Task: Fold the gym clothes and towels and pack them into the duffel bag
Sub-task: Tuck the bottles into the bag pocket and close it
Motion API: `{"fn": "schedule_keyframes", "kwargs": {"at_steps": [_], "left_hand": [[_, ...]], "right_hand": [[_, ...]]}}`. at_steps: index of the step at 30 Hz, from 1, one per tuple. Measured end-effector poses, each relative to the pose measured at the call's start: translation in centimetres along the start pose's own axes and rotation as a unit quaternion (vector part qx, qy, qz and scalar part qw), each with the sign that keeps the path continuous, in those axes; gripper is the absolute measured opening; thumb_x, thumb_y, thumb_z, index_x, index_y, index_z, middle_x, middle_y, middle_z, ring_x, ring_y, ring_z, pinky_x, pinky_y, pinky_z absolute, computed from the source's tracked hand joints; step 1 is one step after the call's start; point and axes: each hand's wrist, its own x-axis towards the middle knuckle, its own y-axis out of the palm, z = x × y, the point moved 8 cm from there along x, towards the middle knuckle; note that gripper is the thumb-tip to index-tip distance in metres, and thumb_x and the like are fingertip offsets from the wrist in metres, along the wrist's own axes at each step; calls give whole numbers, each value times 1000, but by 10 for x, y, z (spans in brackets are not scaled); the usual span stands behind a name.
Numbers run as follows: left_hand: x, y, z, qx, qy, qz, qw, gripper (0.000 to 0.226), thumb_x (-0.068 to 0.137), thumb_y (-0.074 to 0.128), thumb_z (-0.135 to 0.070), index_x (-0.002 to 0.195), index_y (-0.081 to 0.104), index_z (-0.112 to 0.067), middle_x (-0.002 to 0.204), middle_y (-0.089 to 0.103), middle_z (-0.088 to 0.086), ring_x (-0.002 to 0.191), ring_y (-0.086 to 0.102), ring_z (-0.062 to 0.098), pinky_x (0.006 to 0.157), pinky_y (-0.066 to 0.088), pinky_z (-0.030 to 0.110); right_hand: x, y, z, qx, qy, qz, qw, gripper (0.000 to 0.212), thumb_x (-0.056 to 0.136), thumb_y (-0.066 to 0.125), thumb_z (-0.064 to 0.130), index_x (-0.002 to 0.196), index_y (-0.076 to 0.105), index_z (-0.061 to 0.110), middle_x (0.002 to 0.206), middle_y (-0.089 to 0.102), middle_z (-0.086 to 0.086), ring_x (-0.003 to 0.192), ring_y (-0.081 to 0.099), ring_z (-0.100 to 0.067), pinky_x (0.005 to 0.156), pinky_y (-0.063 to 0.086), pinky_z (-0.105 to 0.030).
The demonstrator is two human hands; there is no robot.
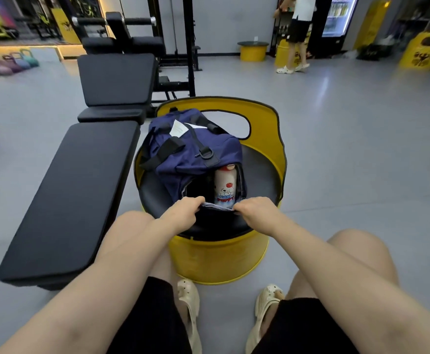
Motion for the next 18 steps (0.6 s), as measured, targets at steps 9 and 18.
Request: {"fn": "schedule_keyframes", "kwargs": {"at_steps": [9,18], "left_hand": [[-18,-21,35,-57,-34,-56,996,23,89,41,8,86,47,-14,80,54,15,80,54,35,66,37,34],[0,-23,-18,79,29,-69,994,29,93,54,-34,120,50,-25,115,61,-2,103,58,26,77,47,38]], "right_hand": [[9,-7,-7,122,108,-45,986,22,98,45,24,113,60,18,111,62,-1,101,59,-26,79,50,-39],[33,-21,-18,191,160,-115,961,26,98,48,23,115,66,16,114,66,-2,103,59,-26,84,49,-37]]}}
